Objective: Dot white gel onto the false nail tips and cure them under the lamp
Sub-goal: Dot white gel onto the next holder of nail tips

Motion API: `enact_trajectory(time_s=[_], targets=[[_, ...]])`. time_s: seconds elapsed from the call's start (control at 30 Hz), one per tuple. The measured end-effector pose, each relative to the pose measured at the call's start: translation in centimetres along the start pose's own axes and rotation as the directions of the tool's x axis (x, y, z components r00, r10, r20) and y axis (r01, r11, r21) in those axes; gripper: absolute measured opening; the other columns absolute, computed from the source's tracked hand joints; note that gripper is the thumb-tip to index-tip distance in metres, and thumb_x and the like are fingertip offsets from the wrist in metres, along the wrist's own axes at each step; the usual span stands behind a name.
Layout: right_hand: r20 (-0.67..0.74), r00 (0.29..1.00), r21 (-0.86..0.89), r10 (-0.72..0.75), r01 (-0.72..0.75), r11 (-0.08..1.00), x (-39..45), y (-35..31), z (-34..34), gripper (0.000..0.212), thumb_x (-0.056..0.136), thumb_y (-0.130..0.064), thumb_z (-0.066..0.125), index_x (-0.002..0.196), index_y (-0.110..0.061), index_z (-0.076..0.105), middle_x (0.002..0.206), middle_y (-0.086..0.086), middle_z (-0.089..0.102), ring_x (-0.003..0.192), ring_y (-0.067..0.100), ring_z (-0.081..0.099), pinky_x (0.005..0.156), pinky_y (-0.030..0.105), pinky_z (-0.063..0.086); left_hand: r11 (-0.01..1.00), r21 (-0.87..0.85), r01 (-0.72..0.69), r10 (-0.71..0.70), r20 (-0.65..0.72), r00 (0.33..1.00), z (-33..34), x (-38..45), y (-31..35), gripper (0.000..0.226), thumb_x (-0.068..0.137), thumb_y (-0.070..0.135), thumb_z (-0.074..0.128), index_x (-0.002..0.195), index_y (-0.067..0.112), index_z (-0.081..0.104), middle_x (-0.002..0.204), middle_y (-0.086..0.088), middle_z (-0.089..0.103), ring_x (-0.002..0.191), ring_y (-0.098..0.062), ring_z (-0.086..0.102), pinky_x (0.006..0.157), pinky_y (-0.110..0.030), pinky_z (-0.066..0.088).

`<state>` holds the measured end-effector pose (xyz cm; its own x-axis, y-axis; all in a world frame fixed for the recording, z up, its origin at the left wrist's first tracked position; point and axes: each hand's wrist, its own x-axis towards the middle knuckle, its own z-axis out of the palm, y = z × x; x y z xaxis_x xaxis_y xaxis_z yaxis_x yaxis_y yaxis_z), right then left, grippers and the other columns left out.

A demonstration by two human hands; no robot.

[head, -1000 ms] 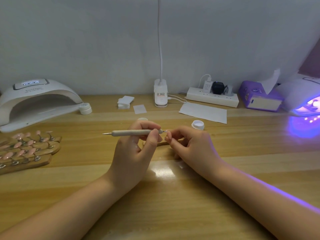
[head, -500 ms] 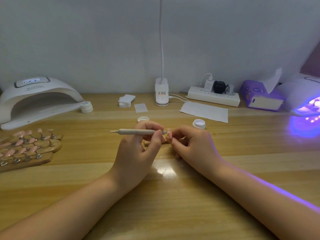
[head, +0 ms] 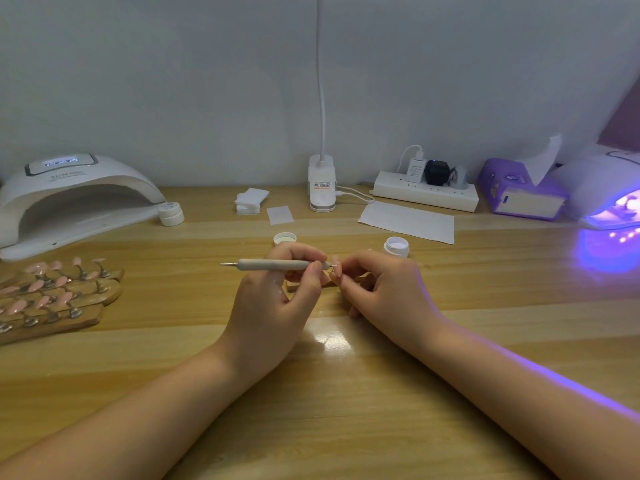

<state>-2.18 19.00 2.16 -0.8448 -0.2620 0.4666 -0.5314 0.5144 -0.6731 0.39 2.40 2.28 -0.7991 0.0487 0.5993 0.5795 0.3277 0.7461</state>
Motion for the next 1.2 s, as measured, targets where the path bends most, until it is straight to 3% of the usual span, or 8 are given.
enact_trajectory(time_s=[0.17, 0.43, 0.63, 0.77, 0.97, 1.2], targets=[[0.009, 1.0, -0.011, -0.002, 0.002, 1.0, -0.01, -0.12, -0.03, 0.01, 0.088, -0.008, 0.065, 0.094, -0.012, 0.072, 0.084, -0.012, 0.067, 0.064, 0.007, 0.063, 0.069, 0.034, 0.055, 1.0, -0.007, 0.005, -0.005, 0.005, 1.0, -0.02, 0.07, -0.08, 0.009, 0.088, 0.02, 0.056, 0.093, 0.026, 0.061, 0.081, 0.005, 0.066, 0.079, -0.017, 0.065, 0.069, -0.029, 0.054], [0.009, 1.0, -0.014, 0.015, -0.014, 1.0, -0.05, -0.23, 0.01, 0.01, 0.087, -0.008, 0.065, 0.093, -0.013, 0.072, 0.082, -0.012, 0.067, 0.062, 0.01, 0.064, 0.088, 0.04, 0.052, 1.0, -0.004, 0.005, -0.005, 0.015, 1.0, 0.02, 0.11, 0.0, 0.011, 0.088, 0.019, 0.056, 0.092, 0.028, 0.06, 0.08, 0.007, 0.066, 0.078, -0.01, 0.065, 0.067, -0.015, 0.051], [0.013, 1.0, -0.016, 0.01, -0.01, 1.0, -0.04, -0.34, 0.01, 0.01, 0.088, -0.008, 0.065, 0.093, -0.012, 0.072, 0.083, -0.008, 0.068, 0.061, 0.012, 0.064, 0.093, 0.051, 0.049, 1.0, 0.0, 0.016, -0.016, 0.022, 1.0, 0.07, 0.1, -0.07, 0.009, 0.088, 0.02, 0.055, 0.094, 0.025, 0.061, 0.082, 0.007, 0.067, 0.079, -0.01, 0.065, 0.068, -0.019, 0.053], [0.017, 1.0, -0.018, 0.005, -0.005, 1.0, -0.06, -0.37, -0.03, 0.011, 0.088, -0.008, 0.065, 0.095, -0.012, 0.073, 0.083, -0.008, 0.068, 0.062, 0.009, 0.064, 0.088, 0.047, 0.052, 1.0, 0.002, 0.023, -0.023, 0.025, 0.999, 0.05, 0.14, -0.1, 0.01, 0.088, 0.02, 0.055, 0.094, 0.024, 0.061, 0.082, 0.007, 0.067, 0.079, -0.01, 0.065, 0.068, -0.017, 0.052], [0.021, 1.0, -0.017, 0.01, -0.01, 1.0, -0.1, -0.4, -0.03, 0.011, 0.088, -0.009, 0.065, 0.096, -0.013, 0.073, 0.084, -0.009, 0.068, 0.062, 0.011, 0.064, 0.095, 0.055, 0.047, 0.999, 0.014, 0.036, -0.037, 0.017, 0.999, 0.09, 0.1, -0.13, 0.01, 0.088, 0.021, 0.055, 0.094, 0.021, 0.062, 0.082, 0.005, 0.067, 0.079, -0.014, 0.066, 0.068, -0.029, 0.054], [0.018, 1.0, -0.015, 0.007, -0.007, 1.0, -0.08, -0.39, 0.0, 0.012, 0.088, -0.008, 0.065, 0.095, -0.013, 0.073, 0.084, -0.008, 0.068, 0.062, 0.011, 0.064, 0.093, 0.054, 0.048, 0.999, 0.023, 0.047, -0.047, 0.019, 0.999, 0.12, 0.12, -0.19, 0.011, 0.087, 0.021, 0.055, 0.095, 0.018, 0.063, 0.083, 0.007, 0.067, 0.08, -0.012, 0.066, 0.069, -0.028, 0.054]])
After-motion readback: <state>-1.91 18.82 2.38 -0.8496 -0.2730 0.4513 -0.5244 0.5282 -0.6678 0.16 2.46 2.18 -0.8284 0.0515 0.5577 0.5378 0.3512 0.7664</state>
